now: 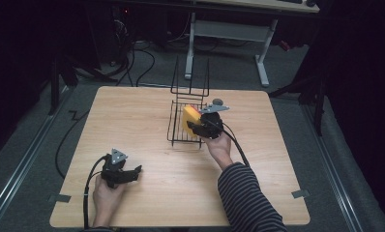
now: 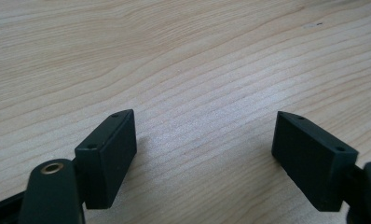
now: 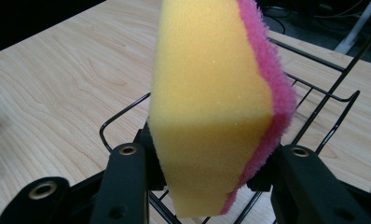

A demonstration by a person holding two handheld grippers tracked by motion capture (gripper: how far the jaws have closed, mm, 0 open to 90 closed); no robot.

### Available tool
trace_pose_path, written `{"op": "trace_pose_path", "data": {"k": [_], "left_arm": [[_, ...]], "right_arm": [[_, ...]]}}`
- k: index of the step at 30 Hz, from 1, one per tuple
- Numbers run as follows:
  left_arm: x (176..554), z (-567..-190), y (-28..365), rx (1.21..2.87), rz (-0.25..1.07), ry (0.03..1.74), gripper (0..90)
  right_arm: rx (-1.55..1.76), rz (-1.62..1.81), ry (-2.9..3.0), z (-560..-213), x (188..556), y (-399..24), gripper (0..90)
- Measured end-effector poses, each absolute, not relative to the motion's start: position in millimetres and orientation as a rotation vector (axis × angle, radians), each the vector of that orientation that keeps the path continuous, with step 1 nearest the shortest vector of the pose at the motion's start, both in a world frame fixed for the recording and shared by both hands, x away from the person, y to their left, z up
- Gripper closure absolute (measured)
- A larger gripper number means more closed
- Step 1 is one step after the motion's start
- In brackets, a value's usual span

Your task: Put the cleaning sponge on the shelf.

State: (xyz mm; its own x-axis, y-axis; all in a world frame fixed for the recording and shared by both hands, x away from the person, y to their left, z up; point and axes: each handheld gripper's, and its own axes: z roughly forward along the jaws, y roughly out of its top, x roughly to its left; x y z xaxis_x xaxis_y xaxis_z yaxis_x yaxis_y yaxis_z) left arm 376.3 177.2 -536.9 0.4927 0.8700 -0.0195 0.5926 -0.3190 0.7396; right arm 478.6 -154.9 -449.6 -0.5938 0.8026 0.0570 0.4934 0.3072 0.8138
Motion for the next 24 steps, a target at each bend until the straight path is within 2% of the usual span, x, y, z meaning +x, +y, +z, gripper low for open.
{"op": "trace_pose_path", "data": {"k": [24], "left_arm": [[376.3,-536.9,177.3,2.038,0.506,1.199,22.5]], "right_arm": [[1.166,1.130,2.257,-465.8,485.6,-147.2,59.8]]}}
